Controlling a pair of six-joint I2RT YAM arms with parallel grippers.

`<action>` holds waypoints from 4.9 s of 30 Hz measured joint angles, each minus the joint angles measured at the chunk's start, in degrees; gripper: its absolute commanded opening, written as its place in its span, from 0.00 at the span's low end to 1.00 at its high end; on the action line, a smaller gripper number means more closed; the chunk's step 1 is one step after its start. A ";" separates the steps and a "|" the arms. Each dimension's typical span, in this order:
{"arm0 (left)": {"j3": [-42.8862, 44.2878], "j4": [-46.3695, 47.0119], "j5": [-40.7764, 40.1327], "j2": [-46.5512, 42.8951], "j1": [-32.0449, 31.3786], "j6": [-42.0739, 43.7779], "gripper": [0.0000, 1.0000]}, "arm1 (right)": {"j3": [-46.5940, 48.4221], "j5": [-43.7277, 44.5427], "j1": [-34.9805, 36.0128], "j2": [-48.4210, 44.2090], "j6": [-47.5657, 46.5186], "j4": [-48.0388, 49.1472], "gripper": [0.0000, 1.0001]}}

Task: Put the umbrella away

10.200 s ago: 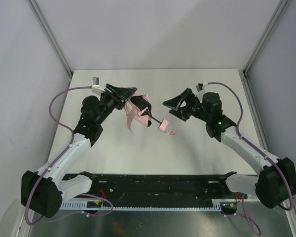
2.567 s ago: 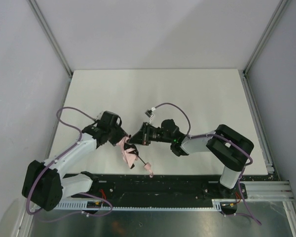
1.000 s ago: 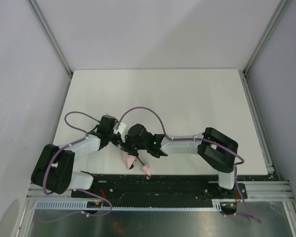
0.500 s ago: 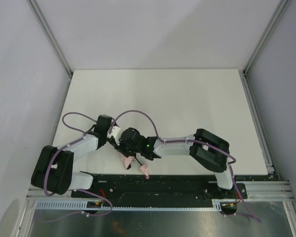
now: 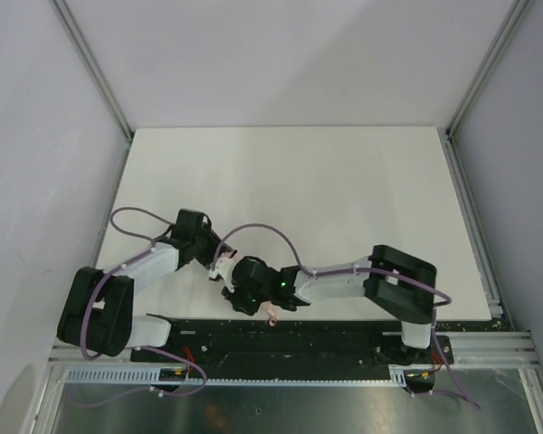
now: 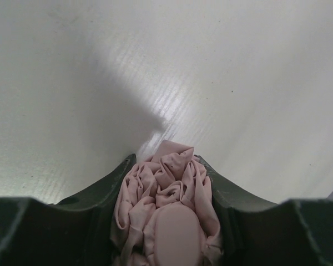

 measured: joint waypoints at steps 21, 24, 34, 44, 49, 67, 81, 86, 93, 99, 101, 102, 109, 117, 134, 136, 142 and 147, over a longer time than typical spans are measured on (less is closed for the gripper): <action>10.78 8.72 -20.96 -26.64 -9.07 28.96 0.00 | -13.22 0.85 -20.61 -50.03 12.28 -7.67 0.52; 6.29 16.76 -28.59 -27.56 -19.15 33.68 0.00 | -15.56 0.61 -22.08 -51.60 12.83 -9.25 0.52; -10.97 33.86 -47.28 -12.17 -42.60 32.46 0.00 | -21.38 -1.84 -24.26 -52.52 13.16 -8.09 0.52; -16.41 39.28 -42.42 -17.62 -46.36 28.02 0.00 | -23.91 -15.93 -26.99 -47.04 13.35 -4.63 0.75; -16.57 38.99 -26.12 -30.05 -39.80 28.20 0.00 | -25.14 -27.71 -26.25 -43.76 14.14 0.87 0.89; -16.57 39.08 -4.72 -37.35 -29.40 15.69 0.00 | -25.66 -19.08 -17.25 -39.39 19.87 15.91 0.82; -15.96 40.74 0.70 -34.36 -28.11 9.81 0.02 | -22.82 -15.45 -16.90 -35.04 21.70 18.08 0.61; -14.53 40.33 2.58 -30.75 -25.24 6.71 0.36 | -22.80 -17.90 -17.86 -31.28 24.65 22.29 0.43; -11.28 41.42 6.73 -29.14 -20.00 1.86 0.98 | -22.80 -18.51 -19.30 -30.86 26.97 23.96 0.27; -10.21 43.82 12.57 -30.47 -11.45 -0.59 0.99 | -22.80 -18.38 -21.05 -30.86 27.19 23.06 0.22; -10.21 43.78 15.15 -30.80 -7.32 -1.25 0.99 | -22.80 -18.05 -22.75 -30.86 27.43 22.12 0.23; -10.23 43.71 16.20 -30.91 -5.77 -1.53 0.99 | -22.80 -17.79 -23.56 -30.86 27.47 21.79 0.24; -11.89 39.78 25.64 -30.84 7.37 -1.53 0.99 | -22.25 -17.18 -37.90 -28.65 27.41 19.80 0.27; -11.96 37.44 35.34 -27.74 8.74 -0.04 1.00 | 1.33 -16.41 -59.08 -4.28 23.89 10.93 0.29; -13.20 37.31 42.32 -30.01 8.74 0.98 1.00 | 54.80 -23.56 -71.97 36.63 23.82 -8.90 0.77; -13.20 37.31 42.77 -30.12 8.74 0.94 0.99 | 55.74 -22.64 -71.87 36.72 22.36 -10.82 0.86; -13.20 37.29 42.97 -31.98 8.74 0.35 0.99 | 58.31 -20.39 -71.67 36.65 18.82 -16.15 0.99; -13.22 37.29 43.19 -33.68 8.74 -0.57 0.99 | 58.36 -18.64 -71.84 34.95 17.16 -20.61 0.99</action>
